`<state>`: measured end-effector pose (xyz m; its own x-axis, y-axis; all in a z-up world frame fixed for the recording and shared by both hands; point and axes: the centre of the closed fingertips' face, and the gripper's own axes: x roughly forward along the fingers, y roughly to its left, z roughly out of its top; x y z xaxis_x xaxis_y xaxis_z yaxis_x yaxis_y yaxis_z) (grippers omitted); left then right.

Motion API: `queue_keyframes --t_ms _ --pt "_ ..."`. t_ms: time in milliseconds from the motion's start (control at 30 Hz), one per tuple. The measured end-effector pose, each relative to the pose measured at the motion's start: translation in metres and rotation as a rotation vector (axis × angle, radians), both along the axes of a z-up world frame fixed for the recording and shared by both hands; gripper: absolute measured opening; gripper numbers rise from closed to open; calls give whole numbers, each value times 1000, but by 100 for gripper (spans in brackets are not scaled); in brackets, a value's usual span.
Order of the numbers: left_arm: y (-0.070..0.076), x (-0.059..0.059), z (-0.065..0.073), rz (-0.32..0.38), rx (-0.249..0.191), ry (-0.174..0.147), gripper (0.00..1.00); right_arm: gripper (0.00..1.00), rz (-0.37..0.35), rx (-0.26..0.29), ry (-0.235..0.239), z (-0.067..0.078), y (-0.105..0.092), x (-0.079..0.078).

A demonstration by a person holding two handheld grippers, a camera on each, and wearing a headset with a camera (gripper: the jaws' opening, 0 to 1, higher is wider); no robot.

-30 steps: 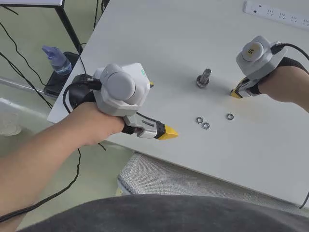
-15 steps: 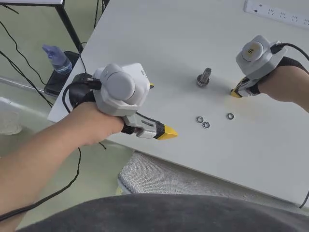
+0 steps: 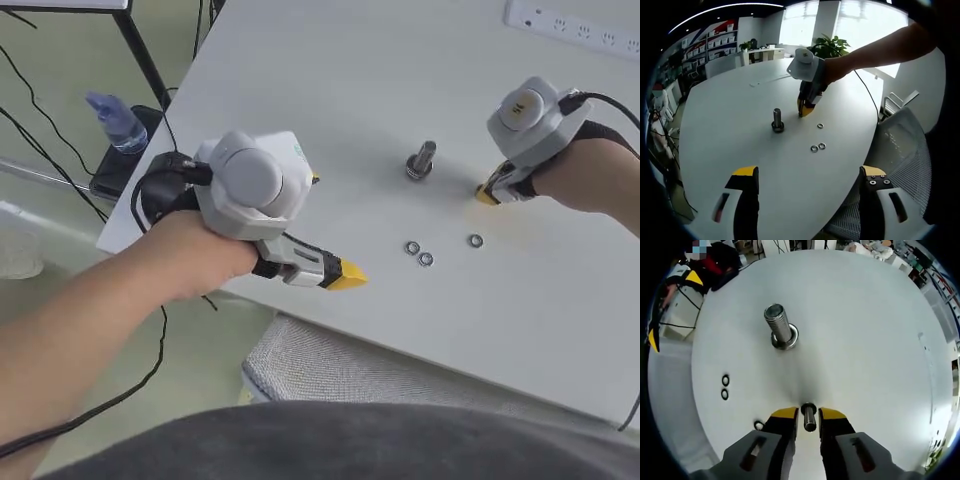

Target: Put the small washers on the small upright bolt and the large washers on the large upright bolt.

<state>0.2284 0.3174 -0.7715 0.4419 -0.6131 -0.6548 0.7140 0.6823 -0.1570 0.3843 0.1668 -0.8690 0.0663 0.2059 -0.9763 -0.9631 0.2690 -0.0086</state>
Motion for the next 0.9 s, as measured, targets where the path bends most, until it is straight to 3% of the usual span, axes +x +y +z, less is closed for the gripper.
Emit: queue_keyframes --t_ms 133,400,700,800,900 --pt "0 1 0 1 -1 -1 82 24 0 6 13 1 1 -1" --pt "2 1 1 2 -4 -7 82 27 11 6 17 2 1 2" --pt "5 0 5 10 -10 -18 82 27 0 23 7 17 1 3" --pt "6 1 5 14 -9 -22 83 27 3 24 1 15 0 5" --pt "8 3 7 18 -10 -28 84 26 -2 30 -5 25 0 4"
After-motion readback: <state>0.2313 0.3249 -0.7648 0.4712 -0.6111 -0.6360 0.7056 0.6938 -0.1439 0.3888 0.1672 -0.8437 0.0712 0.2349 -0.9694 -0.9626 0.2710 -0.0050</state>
